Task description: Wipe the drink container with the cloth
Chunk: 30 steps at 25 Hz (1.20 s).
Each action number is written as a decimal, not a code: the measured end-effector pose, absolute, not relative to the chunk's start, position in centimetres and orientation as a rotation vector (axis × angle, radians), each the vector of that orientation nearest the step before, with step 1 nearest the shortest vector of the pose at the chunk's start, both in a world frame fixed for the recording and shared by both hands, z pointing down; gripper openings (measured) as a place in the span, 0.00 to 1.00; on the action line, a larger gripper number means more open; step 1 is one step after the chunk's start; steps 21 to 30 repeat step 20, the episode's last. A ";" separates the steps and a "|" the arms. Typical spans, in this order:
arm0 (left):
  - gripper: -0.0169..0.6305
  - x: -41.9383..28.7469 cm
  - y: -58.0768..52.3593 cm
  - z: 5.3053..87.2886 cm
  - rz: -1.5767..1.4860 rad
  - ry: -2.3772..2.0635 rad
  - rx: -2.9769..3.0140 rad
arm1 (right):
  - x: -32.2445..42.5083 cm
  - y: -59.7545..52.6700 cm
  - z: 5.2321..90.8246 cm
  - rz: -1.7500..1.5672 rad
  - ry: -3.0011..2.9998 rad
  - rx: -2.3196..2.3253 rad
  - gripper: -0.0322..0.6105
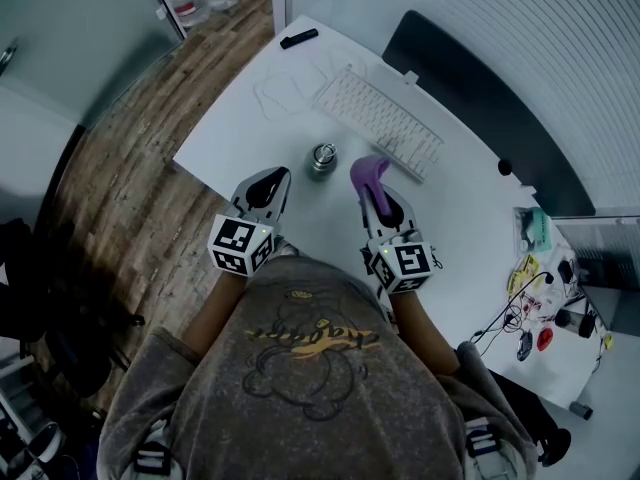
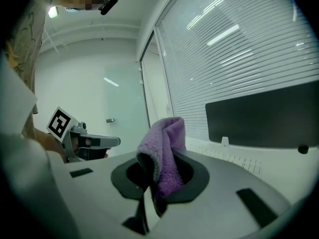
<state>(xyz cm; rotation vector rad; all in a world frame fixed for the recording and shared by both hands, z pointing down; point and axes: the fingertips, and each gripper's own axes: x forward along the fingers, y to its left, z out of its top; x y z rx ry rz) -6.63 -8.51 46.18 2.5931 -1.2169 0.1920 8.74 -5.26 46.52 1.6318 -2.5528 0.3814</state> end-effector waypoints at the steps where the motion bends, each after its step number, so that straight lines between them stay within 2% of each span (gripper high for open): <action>1: 0.07 -6.6 -8.5 46.2 0.193 -1.217 2.591 | 8.8 -5.2 46.5 0.382 -2.553 1.633 0.13; 30: 0.07 -7.0 -8.5 46.2 0.181 -1.225 2.583 | 8.9 -5.3 46.8 0.378 -2.533 1.634 0.13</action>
